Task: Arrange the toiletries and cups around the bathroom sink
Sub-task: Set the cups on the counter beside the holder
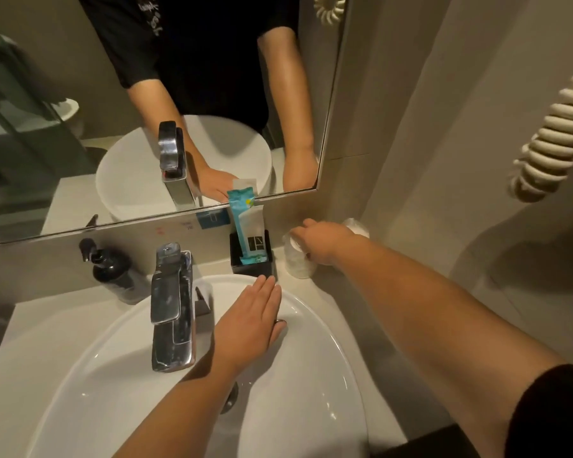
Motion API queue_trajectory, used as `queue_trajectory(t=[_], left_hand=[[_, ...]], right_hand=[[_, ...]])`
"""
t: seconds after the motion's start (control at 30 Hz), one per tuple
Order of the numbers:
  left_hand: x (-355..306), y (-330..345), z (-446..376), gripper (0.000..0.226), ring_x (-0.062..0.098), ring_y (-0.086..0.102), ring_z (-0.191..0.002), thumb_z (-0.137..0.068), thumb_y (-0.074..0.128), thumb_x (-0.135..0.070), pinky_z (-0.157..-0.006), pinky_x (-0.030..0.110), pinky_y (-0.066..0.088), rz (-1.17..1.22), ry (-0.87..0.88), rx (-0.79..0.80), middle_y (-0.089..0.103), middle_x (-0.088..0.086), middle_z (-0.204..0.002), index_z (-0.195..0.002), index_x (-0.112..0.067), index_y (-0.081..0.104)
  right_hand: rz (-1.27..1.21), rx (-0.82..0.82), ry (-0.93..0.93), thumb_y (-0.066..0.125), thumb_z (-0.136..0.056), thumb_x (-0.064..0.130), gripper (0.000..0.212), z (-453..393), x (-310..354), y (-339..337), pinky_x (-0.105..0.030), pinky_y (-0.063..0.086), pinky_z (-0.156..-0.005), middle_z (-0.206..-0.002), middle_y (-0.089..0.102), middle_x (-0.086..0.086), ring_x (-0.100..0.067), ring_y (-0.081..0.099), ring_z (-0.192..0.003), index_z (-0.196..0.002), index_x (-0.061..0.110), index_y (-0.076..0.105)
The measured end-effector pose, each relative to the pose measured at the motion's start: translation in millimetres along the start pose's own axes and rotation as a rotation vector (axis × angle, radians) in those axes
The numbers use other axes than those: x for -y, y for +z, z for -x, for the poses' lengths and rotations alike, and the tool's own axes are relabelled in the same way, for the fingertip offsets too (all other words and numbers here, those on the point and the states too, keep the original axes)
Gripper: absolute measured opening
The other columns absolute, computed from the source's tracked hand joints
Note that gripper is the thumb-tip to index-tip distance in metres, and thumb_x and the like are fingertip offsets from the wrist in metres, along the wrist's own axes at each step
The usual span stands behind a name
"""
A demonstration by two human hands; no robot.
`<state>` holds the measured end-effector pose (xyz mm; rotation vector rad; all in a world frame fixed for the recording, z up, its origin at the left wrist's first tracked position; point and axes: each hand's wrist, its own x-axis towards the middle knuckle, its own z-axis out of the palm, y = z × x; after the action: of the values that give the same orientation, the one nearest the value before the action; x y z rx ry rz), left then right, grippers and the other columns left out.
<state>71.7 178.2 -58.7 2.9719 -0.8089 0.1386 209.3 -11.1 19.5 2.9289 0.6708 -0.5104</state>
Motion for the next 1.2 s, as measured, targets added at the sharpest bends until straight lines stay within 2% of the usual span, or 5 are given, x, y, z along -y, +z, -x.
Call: queue_trajectory(t=[0.37,0.53,0.77,0.87,1.2], left_hand=[[0,1,1,0.059,0.034,0.048,-0.129,-0.095,0.034,-0.043,-0.106,0.045,0.039,-0.049,0.008,-0.039,0.053,0.018,-0.137,-0.132,-0.001,0.053],[0,1,1,0.059,0.033,0.046,-0.131,-0.095,0.034,-0.043,-0.108,0.044,0.035,-0.045,0.003,-0.014,0.051,0.019,-0.138,-0.133,-0.001,0.051],[-1,-4,1,0.061,0.033,0.044,-0.132,-0.095,0.032,-0.045,-0.108,0.046,0.032,-0.019,-0.022,0.035,0.049,0.019,-0.140,-0.135,-0.001,0.049],[-1,-4,2,0.063,0.032,0.042,-0.134,-0.096,0.029,-0.046,-0.109,0.045,0.031,-0.016,-0.035,0.048,0.048,0.017,-0.142,-0.136,-0.003,0.047],[0,2,0,0.062,0.035,0.043,-0.132,-0.095,0.034,-0.044,-0.109,0.047,0.033,-0.028,-0.011,0.029,0.048,0.020,-0.141,-0.136,0.000,0.046]], right_hand=[[-0.004,-0.060,-0.031,0.062,-0.086,0.016,0.056,-11,3,5,-0.032,0.040,-0.070,-0.121,0.049,-0.012,-0.034,0.060,-0.102,-0.138,0.019,0.042],[-0.068,-0.064,-0.022,0.070,-0.082,0.030,0.075,-4,-3,0,-0.037,0.047,-0.085,-0.134,0.047,-0.010,-0.033,0.057,-0.112,-0.146,0.022,0.030],[-0.024,-0.101,0.120,0.070,-0.082,0.040,0.062,34,-62,-37,-0.039,0.048,-0.085,-0.126,0.053,-0.014,-0.034,0.057,-0.110,-0.132,0.013,0.045],[0.025,-0.026,0.201,0.068,-0.082,0.037,0.053,47,-79,-31,-0.036,0.045,-0.080,-0.120,0.055,-0.017,-0.035,0.057,-0.107,-0.123,0.009,0.049],[0.051,0.139,0.213,0.071,-0.082,0.032,0.063,21,-67,5,-0.038,0.046,-0.085,-0.128,0.051,-0.014,-0.034,0.055,-0.116,-0.134,0.013,0.042]])
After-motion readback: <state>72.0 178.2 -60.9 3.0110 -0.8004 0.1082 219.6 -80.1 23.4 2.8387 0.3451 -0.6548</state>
